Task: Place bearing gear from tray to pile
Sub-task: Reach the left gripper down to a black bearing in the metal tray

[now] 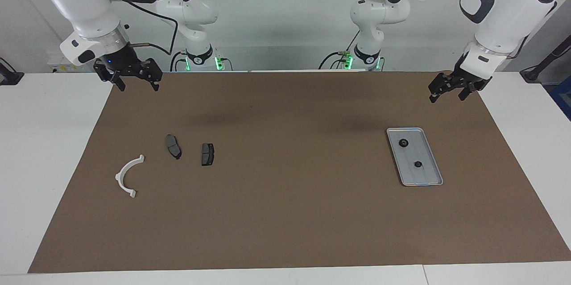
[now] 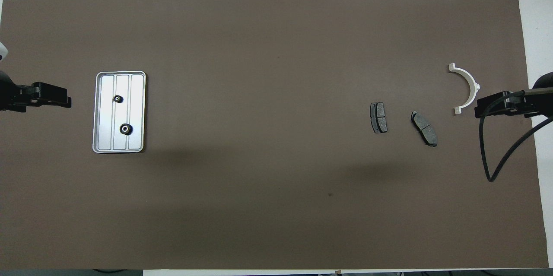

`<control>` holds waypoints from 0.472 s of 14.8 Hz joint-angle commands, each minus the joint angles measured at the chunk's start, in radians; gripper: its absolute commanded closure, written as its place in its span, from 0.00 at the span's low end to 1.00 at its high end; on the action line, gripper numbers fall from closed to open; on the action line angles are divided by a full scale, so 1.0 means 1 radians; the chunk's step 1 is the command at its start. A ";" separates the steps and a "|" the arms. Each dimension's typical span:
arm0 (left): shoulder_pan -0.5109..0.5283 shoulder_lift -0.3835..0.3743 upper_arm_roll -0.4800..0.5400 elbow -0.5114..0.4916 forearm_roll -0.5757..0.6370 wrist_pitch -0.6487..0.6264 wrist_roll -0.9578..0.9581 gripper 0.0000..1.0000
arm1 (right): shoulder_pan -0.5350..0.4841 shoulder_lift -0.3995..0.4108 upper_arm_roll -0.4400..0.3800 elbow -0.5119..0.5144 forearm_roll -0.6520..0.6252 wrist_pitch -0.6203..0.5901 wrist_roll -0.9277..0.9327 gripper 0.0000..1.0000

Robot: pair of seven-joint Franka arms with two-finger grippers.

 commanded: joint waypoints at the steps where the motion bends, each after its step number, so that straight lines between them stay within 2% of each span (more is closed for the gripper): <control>1: 0.001 -0.013 -0.006 -0.040 0.012 0.080 -0.048 0.00 | -0.017 -0.017 0.008 -0.022 0.022 0.021 -0.018 0.00; 4: -0.003 -0.019 -0.006 -0.113 0.014 0.152 -0.050 0.00 | -0.017 -0.017 0.008 -0.022 0.022 0.021 -0.026 0.00; 7: -0.016 0.013 -0.006 -0.147 0.014 0.207 -0.052 0.00 | -0.017 -0.017 0.006 -0.022 0.012 0.022 -0.029 0.00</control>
